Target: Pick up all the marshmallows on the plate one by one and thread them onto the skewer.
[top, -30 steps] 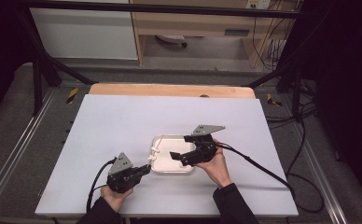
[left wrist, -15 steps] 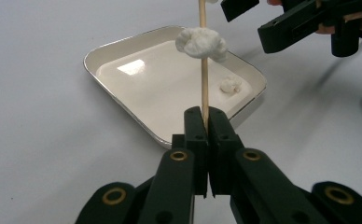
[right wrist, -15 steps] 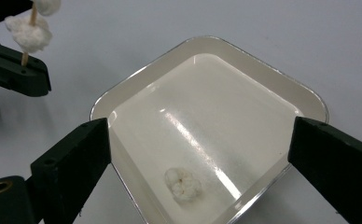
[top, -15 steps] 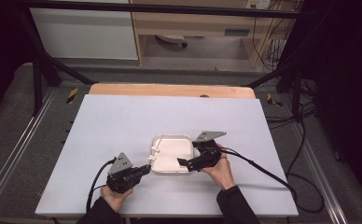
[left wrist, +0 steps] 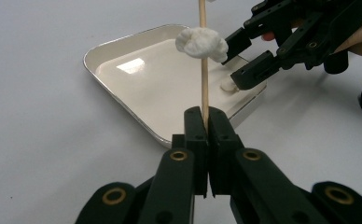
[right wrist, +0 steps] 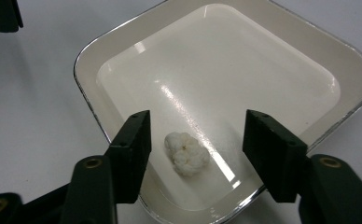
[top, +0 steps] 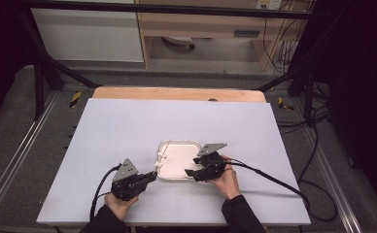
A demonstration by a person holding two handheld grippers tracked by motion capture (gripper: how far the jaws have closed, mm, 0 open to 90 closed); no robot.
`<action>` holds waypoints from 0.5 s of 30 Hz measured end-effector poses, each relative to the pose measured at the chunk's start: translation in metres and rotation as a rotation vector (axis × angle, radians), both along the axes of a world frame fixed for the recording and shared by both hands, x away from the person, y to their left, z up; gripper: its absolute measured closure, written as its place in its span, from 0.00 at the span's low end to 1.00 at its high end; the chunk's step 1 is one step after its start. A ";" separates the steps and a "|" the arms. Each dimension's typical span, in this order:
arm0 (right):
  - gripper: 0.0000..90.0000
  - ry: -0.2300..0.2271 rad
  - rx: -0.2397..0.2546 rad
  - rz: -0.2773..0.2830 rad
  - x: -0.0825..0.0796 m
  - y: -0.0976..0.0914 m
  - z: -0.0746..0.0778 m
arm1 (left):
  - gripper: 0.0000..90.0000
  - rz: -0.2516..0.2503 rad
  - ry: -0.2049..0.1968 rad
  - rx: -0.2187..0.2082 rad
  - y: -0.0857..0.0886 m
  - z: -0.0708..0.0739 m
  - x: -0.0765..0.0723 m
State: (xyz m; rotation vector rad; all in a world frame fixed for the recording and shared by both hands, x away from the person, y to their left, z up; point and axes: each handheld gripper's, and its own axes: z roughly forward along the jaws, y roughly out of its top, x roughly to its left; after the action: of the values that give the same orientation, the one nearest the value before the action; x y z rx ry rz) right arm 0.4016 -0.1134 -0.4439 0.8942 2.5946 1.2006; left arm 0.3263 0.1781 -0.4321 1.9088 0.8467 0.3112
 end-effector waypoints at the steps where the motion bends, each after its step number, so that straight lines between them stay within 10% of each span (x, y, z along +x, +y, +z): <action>1: 0.52 0.001 0.000 0.003 0.000 0.001 -0.001 | 0.98 0.000 0.000 0.000 0.000 0.000 0.000; 15: 0.71 0.008 -0.027 0.035 -0.001 0.002 -0.005 | 0.98 -0.002 0.000 0.001 0.000 0.000 0.000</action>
State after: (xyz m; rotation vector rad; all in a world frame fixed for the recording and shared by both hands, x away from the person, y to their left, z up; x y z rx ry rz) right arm 0.4002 -0.1116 -0.4490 0.8538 2.6370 1.1703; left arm 0.3261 0.1777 -0.4321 1.9104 0.8450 0.3107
